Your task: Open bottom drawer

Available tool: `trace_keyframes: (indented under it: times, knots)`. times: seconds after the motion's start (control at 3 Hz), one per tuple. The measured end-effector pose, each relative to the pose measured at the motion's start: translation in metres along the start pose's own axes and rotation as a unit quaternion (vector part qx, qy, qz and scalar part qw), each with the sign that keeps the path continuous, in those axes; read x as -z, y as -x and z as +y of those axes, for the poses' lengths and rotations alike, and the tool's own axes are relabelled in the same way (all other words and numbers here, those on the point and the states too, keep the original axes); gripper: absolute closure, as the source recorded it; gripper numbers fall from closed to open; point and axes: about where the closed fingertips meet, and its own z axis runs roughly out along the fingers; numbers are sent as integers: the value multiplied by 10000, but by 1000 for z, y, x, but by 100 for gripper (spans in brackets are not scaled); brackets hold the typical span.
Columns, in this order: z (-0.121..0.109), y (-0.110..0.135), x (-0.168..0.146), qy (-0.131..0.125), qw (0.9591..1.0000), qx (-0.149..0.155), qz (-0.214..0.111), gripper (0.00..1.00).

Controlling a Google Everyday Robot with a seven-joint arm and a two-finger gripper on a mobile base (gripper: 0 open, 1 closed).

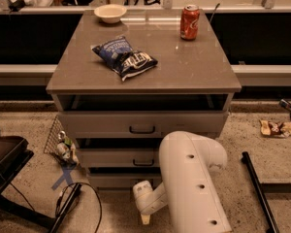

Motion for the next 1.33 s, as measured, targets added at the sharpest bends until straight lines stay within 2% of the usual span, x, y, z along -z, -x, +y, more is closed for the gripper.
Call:
trace_keyframes:
  times: [0.67, 1.0, 1.33]
  knots:
    - [-8, 0, -20, 42, 9992, 221, 322, 0]
    - [-8, 1, -29, 110, 9990, 257, 362, 18]
    - [-8, 0, -30, 120, 9989, 258, 367, 41]
